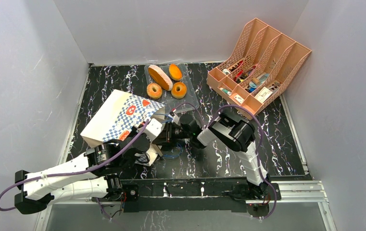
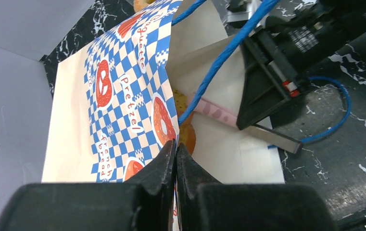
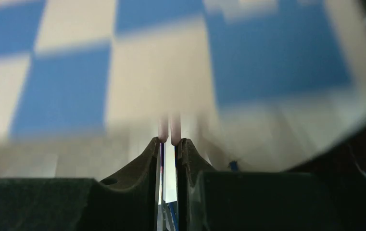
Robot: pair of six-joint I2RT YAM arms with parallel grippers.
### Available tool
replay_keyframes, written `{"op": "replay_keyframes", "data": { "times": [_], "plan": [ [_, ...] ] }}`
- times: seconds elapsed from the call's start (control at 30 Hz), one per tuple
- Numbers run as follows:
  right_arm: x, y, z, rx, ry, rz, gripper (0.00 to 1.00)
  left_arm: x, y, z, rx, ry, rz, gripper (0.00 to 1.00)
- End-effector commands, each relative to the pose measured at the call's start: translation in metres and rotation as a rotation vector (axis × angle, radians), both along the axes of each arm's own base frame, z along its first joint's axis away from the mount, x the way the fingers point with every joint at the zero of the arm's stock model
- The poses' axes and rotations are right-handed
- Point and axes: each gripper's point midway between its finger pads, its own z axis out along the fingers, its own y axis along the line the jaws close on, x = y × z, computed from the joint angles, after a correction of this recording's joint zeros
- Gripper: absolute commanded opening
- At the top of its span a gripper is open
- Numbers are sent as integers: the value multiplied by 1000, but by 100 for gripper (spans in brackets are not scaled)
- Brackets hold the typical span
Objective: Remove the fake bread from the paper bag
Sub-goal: Take out the fake bread from the paper bag.
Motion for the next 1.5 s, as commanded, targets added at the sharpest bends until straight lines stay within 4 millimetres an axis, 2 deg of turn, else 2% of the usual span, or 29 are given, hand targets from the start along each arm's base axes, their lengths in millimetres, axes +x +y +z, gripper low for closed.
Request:
{"op": "replay_keyframes", "data": {
  "times": [0.0,0.37,0.53,0.73,1.07,1.47],
  "plan": [
    [13,-10,55,129,-107,-28,0,5,17,19,18,-53,81,0],
    [9,-26,66,148,-110,-47,0,4,28,19,25,-54,106,0],
    [10,-30,76,156,-127,-54,0,6,29,16,48,-65,117,0],
    [14,-33,89,144,-170,-67,0,13,42,23,71,-118,201,0],
    [23,-32,109,124,-238,-87,0,22,72,30,62,-149,368,0],
    [44,-25,131,84,-324,-122,0,37,86,25,101,-118,507,0]
  ]
}}
